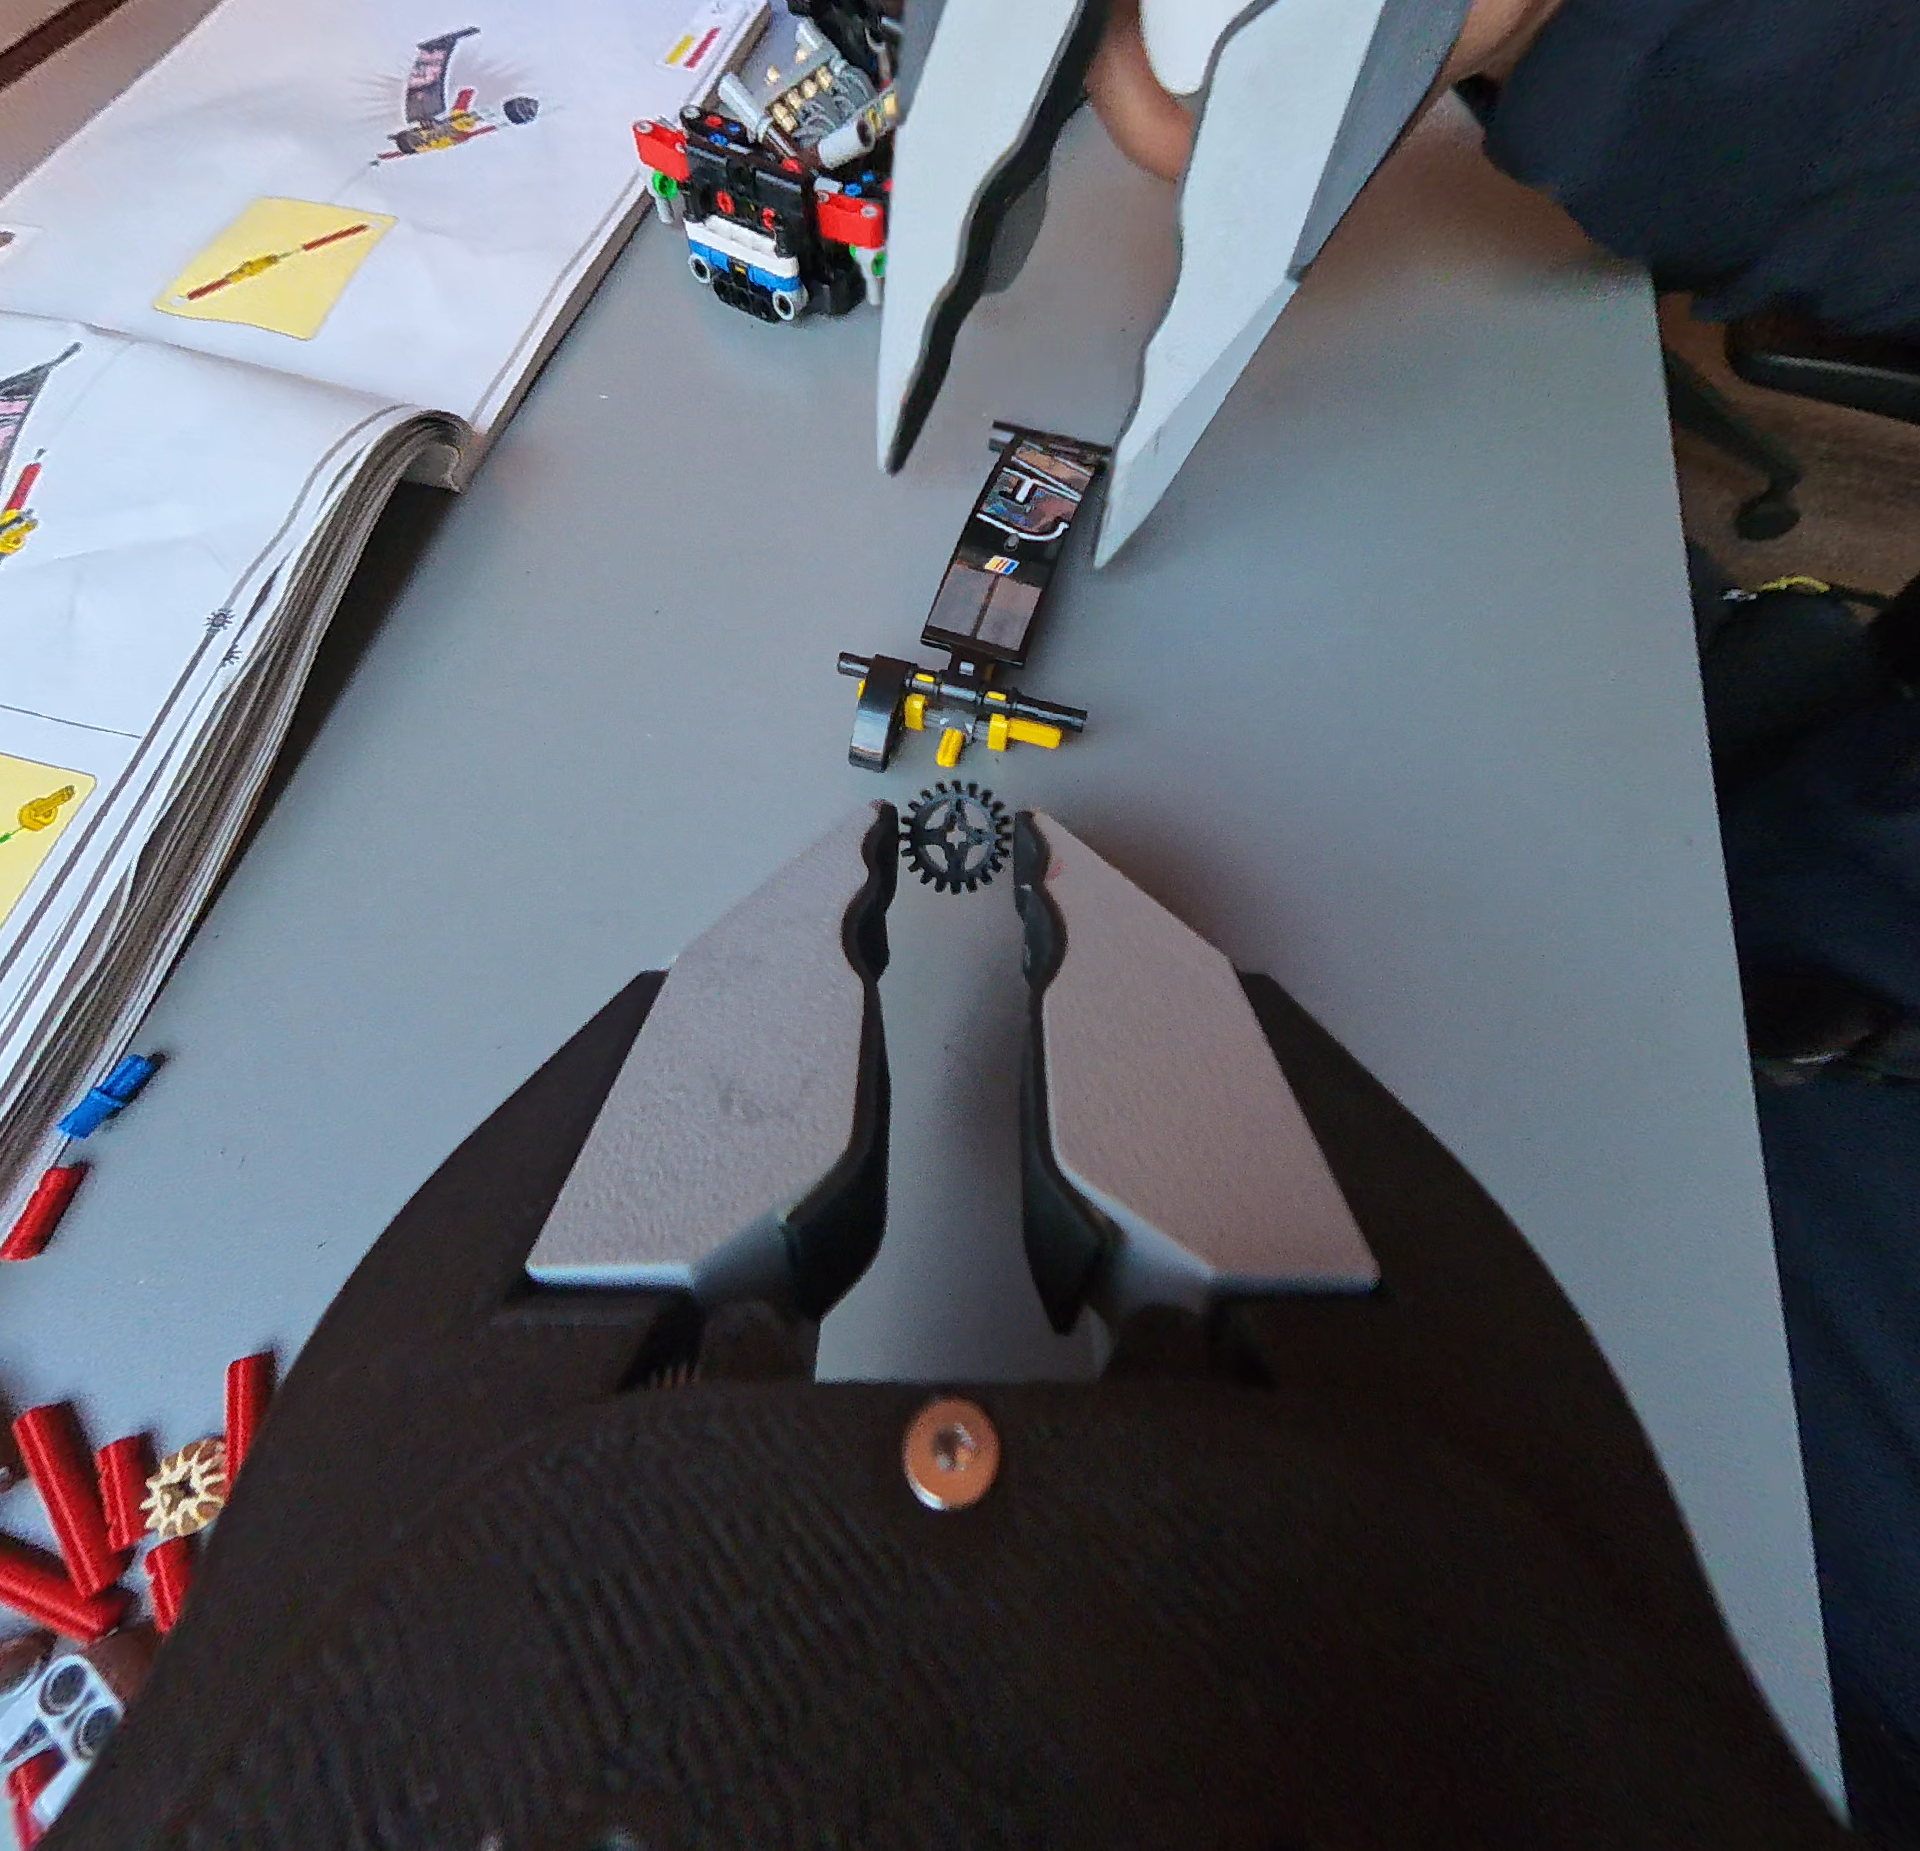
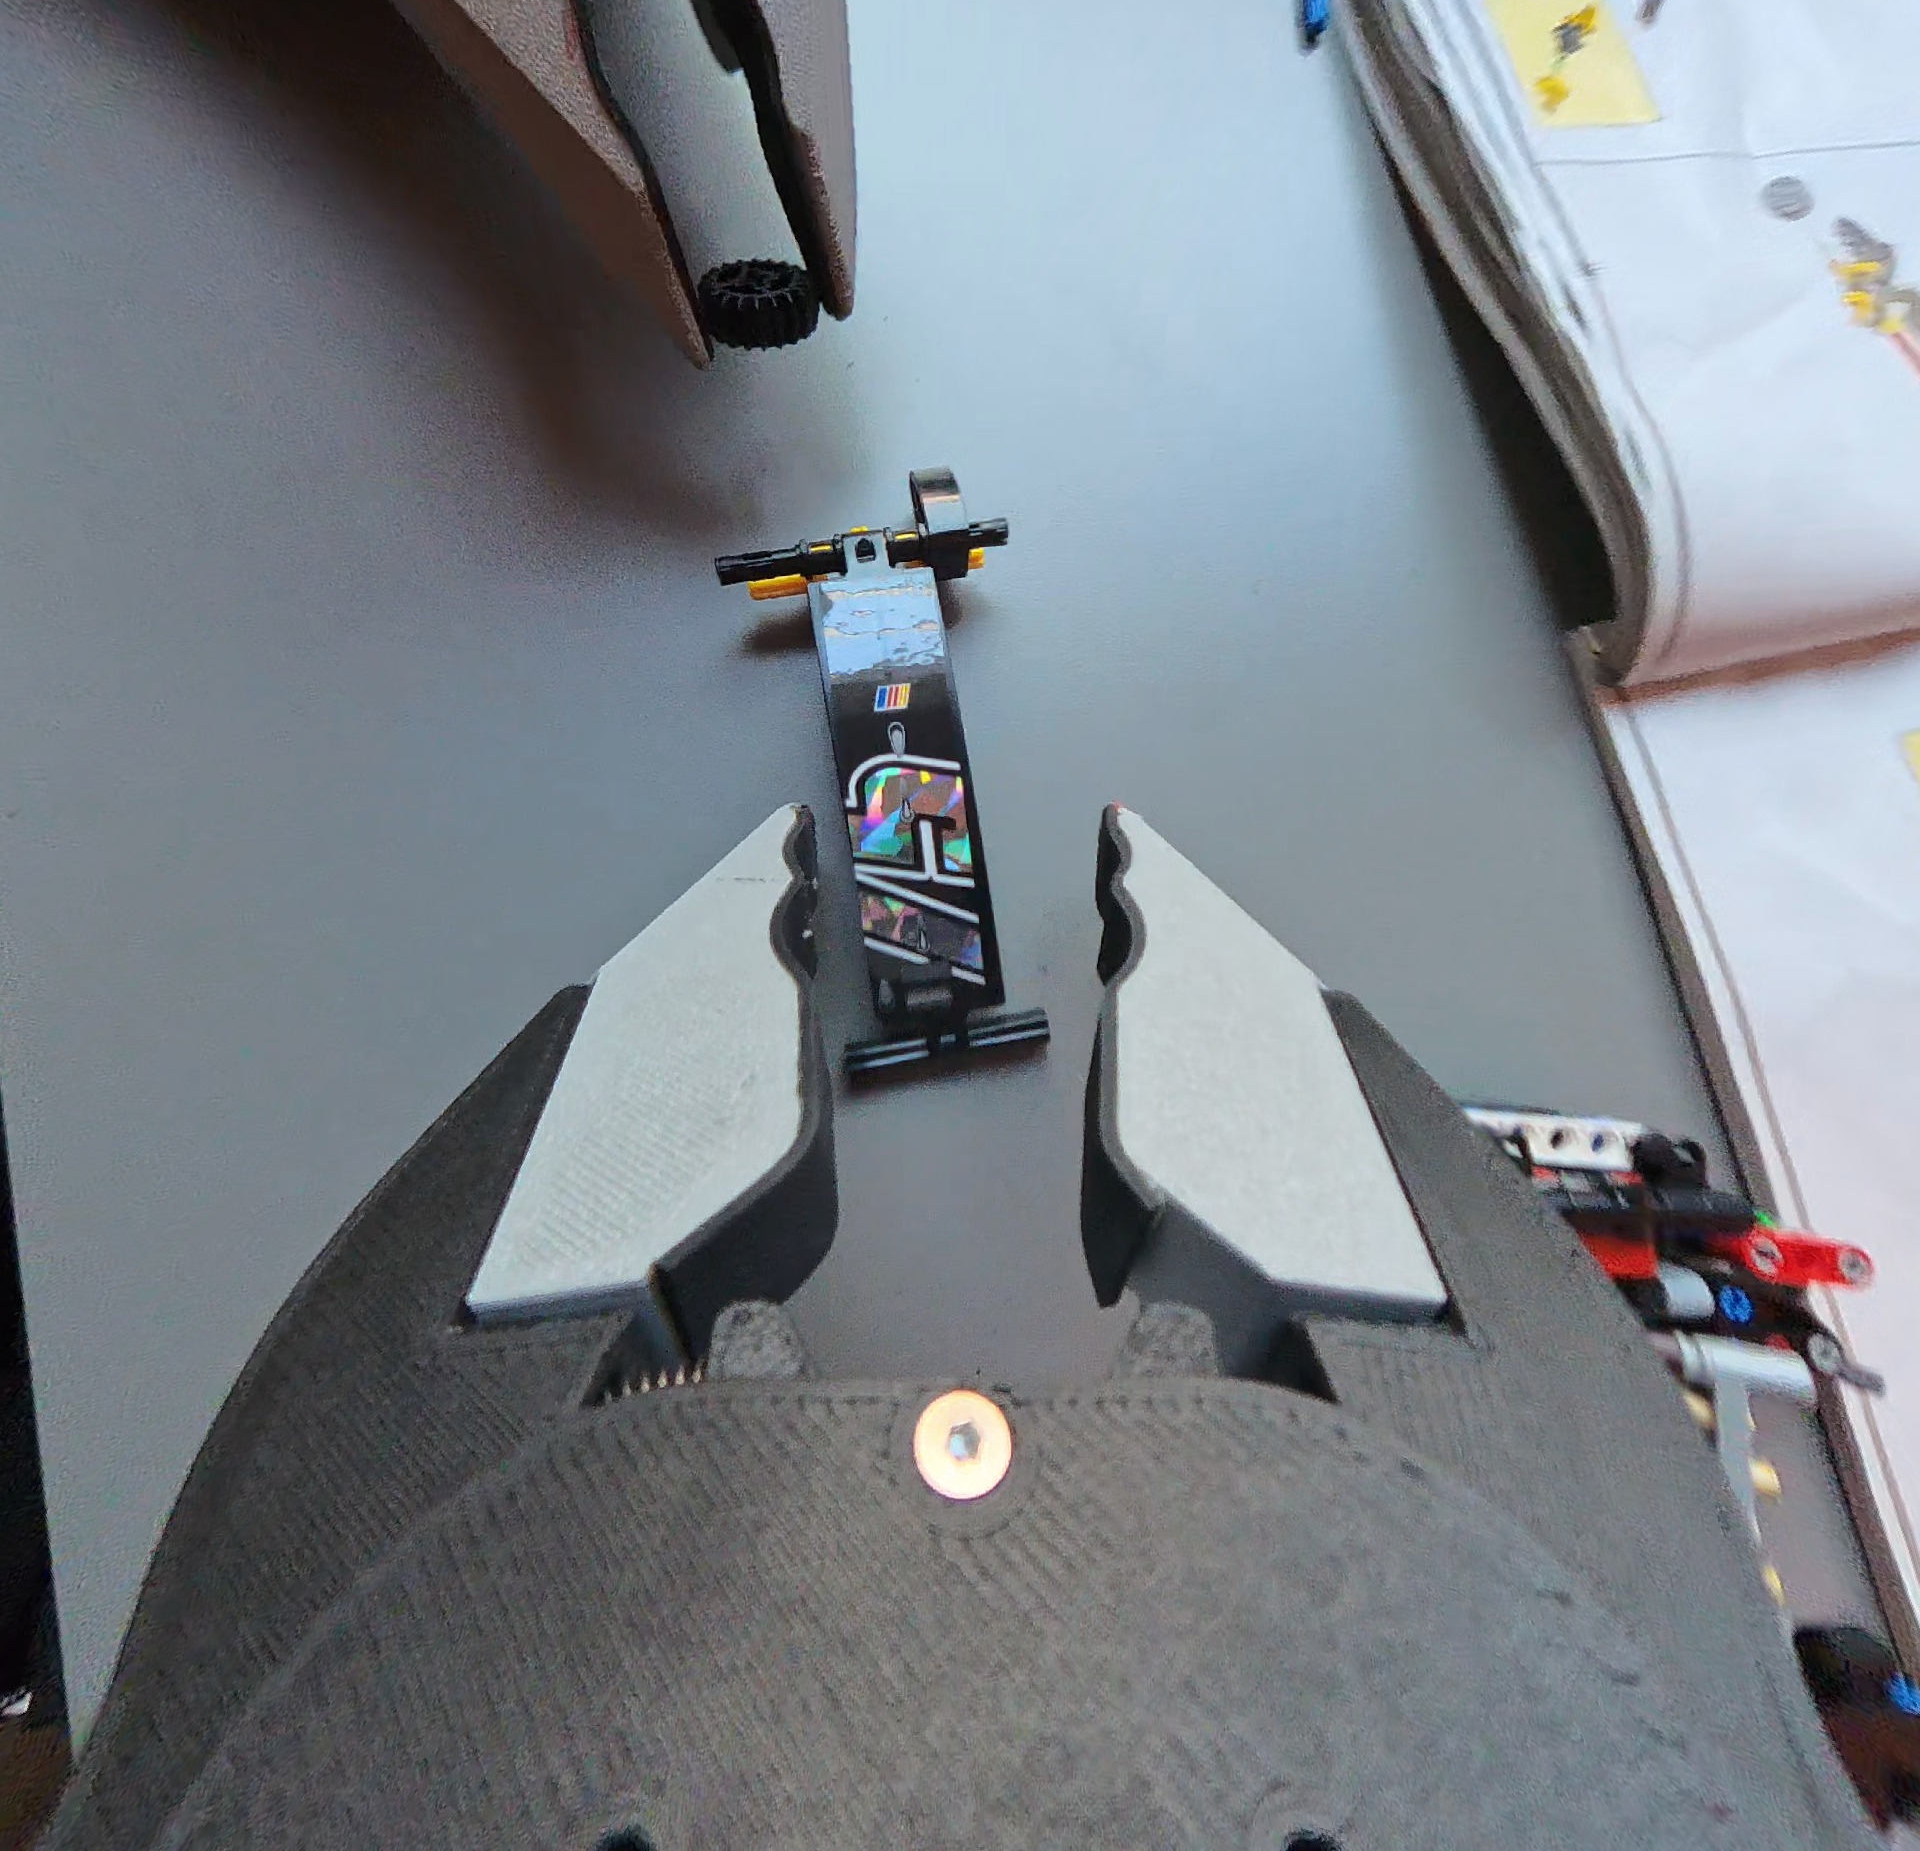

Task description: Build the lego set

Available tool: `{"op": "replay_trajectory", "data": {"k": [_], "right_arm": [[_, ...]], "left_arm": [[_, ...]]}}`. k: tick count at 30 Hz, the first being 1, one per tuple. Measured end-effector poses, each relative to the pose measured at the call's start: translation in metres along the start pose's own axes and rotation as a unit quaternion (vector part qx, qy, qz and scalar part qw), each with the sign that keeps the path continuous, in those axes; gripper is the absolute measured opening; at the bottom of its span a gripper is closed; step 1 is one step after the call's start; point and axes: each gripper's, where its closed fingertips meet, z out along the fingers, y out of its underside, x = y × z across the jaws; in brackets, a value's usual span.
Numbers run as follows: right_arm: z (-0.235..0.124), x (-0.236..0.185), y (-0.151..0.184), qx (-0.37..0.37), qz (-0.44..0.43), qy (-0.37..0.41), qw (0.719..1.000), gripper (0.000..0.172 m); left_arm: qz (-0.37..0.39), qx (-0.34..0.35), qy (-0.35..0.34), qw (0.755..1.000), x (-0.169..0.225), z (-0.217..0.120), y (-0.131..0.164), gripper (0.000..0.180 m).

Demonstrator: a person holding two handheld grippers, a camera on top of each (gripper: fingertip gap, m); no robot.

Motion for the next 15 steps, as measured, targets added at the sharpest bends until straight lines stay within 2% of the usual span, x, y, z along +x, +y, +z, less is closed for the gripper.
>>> {"op": "replay_trajectory", "data": {"k": [3,6,10,15], "right_arm": [[0.014,-0.006,0.0,-0.019,-0.013,-0.032,0.999,0.047],[0.019,-0.012,-0.006,-0.008,-0.02,-0.05,0.999,0.025],[0.021,-0.013,-0.012,0.003,0.015,-0.075,0.997,0.024],[0.017,-0.01,-0.016,0.027,0.103,-0.129,0.986,0.024]], "left_arm": [[0.012,-0.013,-0.008,1.0,-0.002,0.001,0.004,0.019],[0.012,-0.026,-0.009,1.0,-0.003,0.002,0.009,0.019],[0.011,-0.053,-0.004,0.999,-0.002,0.005,0.017,0.022],[0.026,-0.08,-0.023,0.996,-0.006,0.007,0.025,0.028]]}}
